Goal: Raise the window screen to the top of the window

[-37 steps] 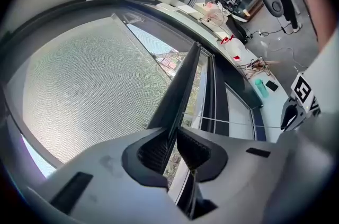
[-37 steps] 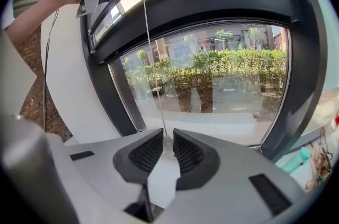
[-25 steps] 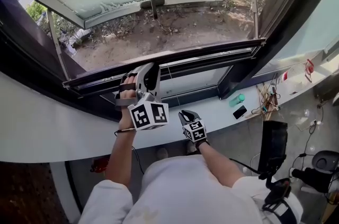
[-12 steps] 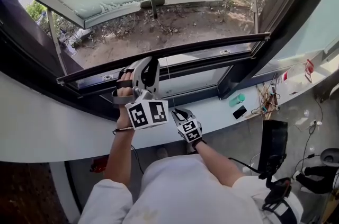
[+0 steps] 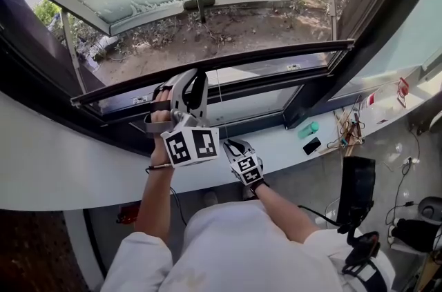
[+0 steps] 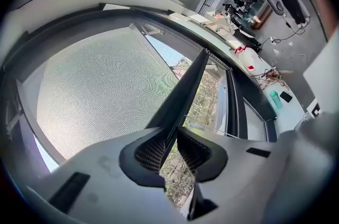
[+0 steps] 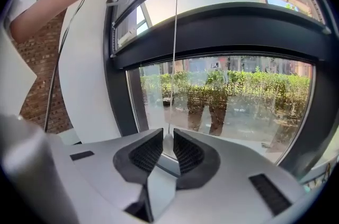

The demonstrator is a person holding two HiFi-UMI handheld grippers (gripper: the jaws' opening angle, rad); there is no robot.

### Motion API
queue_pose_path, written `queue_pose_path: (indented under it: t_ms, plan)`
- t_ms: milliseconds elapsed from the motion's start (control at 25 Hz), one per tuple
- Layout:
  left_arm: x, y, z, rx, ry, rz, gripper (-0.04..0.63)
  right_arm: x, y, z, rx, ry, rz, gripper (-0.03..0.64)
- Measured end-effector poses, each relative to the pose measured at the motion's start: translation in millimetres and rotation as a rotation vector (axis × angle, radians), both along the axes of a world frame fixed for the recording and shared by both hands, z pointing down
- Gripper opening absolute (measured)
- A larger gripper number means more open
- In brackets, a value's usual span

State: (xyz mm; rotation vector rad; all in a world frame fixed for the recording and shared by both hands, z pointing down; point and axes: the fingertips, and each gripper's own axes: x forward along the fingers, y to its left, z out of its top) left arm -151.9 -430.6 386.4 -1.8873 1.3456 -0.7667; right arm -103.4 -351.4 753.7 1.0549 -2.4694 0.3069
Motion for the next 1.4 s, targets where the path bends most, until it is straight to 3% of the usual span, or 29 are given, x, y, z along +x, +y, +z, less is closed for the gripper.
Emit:
queue_pose_path:
  t_ms: [360, 680, 1400]
  plan:
    - [0.3, -1.7, -15.0, 0.041, 0.008, 0.000, 0.051, 1.8, -9.4, -15.7, 0.036, -0.031, 0.024, 0.058]
    - [-2.0, -5.7, -42.3, 0.096, 0.017, -0.005, 0.051, -5.4, -21.9, -35.1, 0.026, -0.147, 0.048, 0.058]
    - [-2.5, -10.3, -74.7, 0.150, 0.034, -0.014, 0.054, 3.4, -33.8, -67.7, 0.060, -0.213, 0.100, 0.058]
